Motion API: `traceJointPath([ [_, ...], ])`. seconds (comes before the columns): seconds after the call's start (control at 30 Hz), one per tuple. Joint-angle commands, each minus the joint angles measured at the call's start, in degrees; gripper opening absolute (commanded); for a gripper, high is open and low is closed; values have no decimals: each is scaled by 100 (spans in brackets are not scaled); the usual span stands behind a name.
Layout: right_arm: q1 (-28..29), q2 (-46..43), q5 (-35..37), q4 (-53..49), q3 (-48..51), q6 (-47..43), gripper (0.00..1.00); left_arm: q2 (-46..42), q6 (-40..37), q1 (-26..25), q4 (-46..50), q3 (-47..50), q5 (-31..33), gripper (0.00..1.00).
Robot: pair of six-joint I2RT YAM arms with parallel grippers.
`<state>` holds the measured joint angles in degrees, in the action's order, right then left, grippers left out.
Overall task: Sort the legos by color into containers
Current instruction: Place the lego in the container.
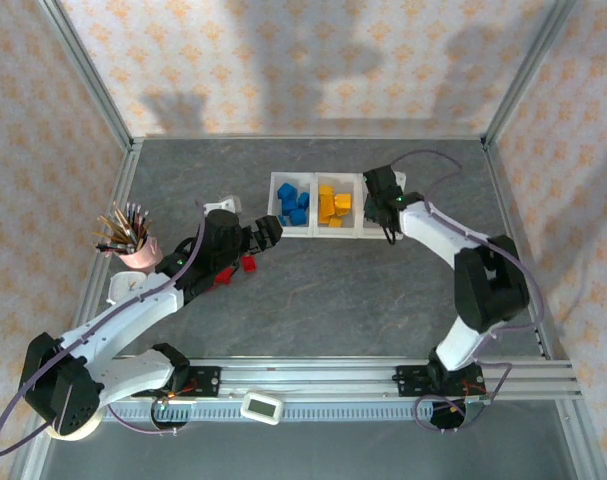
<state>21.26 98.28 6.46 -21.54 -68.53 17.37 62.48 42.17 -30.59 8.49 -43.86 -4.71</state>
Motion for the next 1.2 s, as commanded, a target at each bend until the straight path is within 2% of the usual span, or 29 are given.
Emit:
traceJointPath([
  [0.0, -166, 413, -10, 55, -429, -261, 29, 54, -183, 58, -123, -229, -4, 99],
  [0.1, -253, 670, 23, 98, -581, -285, 32, 54, -166, 78, -110, -219, 23, 99],
  [0.23, -280, 837, 80, 84, -700, -293, 44, 25, -148, 88, -131, -173, 49, 99],
  [0.4, -280, 637, -67, 122, -698, -314, 49, 28, -131, 122, -142, -193, 32, 99],
  [0.77, -82, -377, -713, 136, -491, -283, 47, -135, -78, 150, -89, -159, 55, 99],
  [0.97, 609, -710, -794, 34, -335, -171, 48, -495, -30, 198, 165, 36, 292, 99],
  [1.17, 1801, -770, -670, 115, -143, 154, 49, -1133, 140, 228, 598, 375, 617, 99],
])
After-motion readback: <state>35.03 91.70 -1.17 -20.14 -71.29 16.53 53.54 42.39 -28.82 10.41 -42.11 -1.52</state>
